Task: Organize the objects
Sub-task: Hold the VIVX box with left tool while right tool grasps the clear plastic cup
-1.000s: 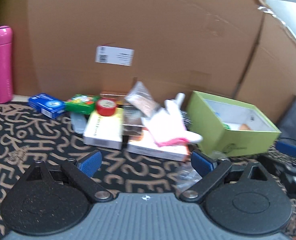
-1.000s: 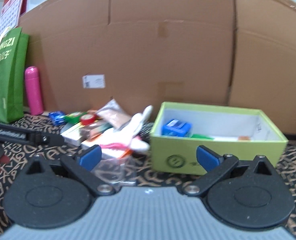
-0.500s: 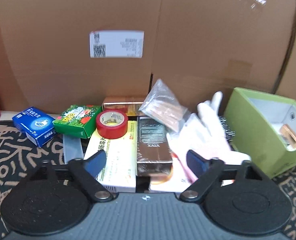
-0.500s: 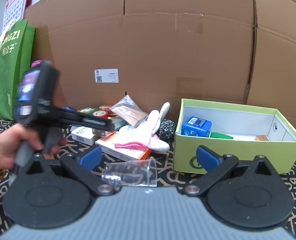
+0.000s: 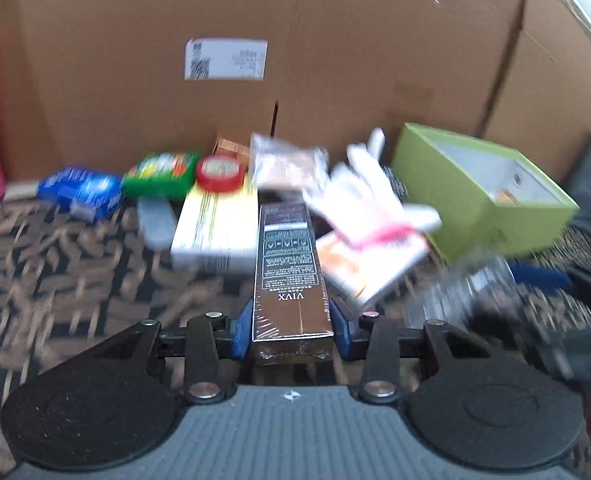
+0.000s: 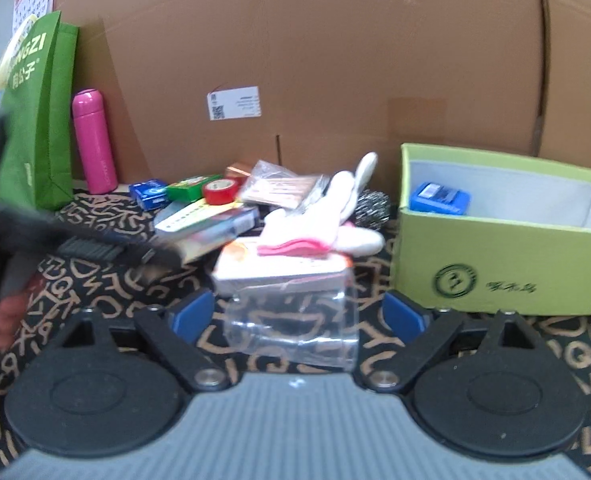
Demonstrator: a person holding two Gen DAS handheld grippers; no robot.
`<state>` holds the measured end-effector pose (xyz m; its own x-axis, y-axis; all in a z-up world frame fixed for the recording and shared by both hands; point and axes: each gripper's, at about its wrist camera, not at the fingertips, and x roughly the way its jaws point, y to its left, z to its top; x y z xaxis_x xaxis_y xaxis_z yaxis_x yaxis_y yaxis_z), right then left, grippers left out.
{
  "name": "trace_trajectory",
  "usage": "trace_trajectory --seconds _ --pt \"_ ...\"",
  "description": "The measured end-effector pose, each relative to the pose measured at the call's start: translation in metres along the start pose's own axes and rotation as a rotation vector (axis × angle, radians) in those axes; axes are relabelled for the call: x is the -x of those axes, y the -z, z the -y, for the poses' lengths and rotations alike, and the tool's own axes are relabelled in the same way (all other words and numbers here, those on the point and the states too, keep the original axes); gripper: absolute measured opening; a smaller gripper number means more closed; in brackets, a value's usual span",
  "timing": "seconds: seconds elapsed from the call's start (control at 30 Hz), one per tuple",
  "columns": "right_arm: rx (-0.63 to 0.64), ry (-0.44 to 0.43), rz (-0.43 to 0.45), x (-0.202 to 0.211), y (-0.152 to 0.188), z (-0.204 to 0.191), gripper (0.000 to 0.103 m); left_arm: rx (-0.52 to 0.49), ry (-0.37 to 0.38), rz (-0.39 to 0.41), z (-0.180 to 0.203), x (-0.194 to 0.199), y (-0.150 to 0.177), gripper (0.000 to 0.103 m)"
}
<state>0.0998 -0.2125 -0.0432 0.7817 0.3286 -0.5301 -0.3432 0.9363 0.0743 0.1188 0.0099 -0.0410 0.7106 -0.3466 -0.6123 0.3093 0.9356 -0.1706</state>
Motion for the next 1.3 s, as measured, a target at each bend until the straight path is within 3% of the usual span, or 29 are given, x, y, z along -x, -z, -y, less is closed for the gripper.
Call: trace_trajectory --seconds 0.1,0.13,0.17,0.23,0.3,0.53,0.6,0.67,0.7,0.77,0.87,0.9,1.03,1.3 --pt "-0.009 -0.081 -0.026 -0.002 0.004 -0.006 0.058 0.011 0.008 -0.039 -0.003 0.017 0.023 0.042" --pt "-0.01 -0.111 -0.042 -0.002 0.006 -0.008 0.039 0.012 0.011 -0.045 -0.004 0.02 0.029 0.042" --pt "-0.006 -0.139 -0.058 -0.002 0.008 -0.011 0.031 0.012 0.005 -0.048 -0.005 0.023 0.034 0.043" --pt "0.005 -0.17 -0.079 -0.002 0.012 -0.017 0.028 0.006 -0.027 -0.033 -0.006 0.025 0.036 0.047" --pt "0.017 -0.179 -0.092 -0.003 0.014 -0.022 0.028 -0.016 -0.056 -0.012 -0.005 0.02 0.029 0.058" --pt "-0.032 -0.123 -0.073 -0.011 0.019 -0.028 0.028 -0.03 -0.075 -0.013 0.002 -0.004 0.016 0.064" --pt "-0.039 -0.08 -0.056 -0.014 0.019 -0.031 0.028 -0.024 -0.079 -0.013 0.001 -0.009 0.016 0.058" --pt "-0.04 -0.034 -0.042 -0.017 0.02 -0.034 0.028 -0.006 -0.046 -0.035 -0.001 -0.014 0.017 0.045" --pt "-0.043 -0.018 -0.038 -0.019 0.02 -0.034 0.028 -0.006 -0.05 -0.031 0.0 -0.013 0.019 0.045" --pt "-0.058 -0.014 -0.025 -0.021 0.021 -0.032 0.01 -0.027 -0.072 -0.024 0.002 -0.012 0.02 0.047" --pt "-0.088 -0.024 -0.024 -0.026 0.022 -0.026 0.006 -0.045 -0.072 -0.015 0.002 -0.012 0.022 0.047" --pt "-0.097 -0.027 -0.027 -0.027 0.023 -0.023 0.006 -0.051 -0.07 -0.013 0.002 -0.012 0.022 0.042" --pt "-0.104 -0.057 -0.017 -0.018 0.025 -0.019 0.005 -0.065 -0.069 -0.017 0.004 -0.007 0.023 0.042" --pt "-0.082 -0.084 0.086 0.028 0.008 -0.02 0.005 -0.06 0.012 0.031 0.025 0.029 0.015 0.041"
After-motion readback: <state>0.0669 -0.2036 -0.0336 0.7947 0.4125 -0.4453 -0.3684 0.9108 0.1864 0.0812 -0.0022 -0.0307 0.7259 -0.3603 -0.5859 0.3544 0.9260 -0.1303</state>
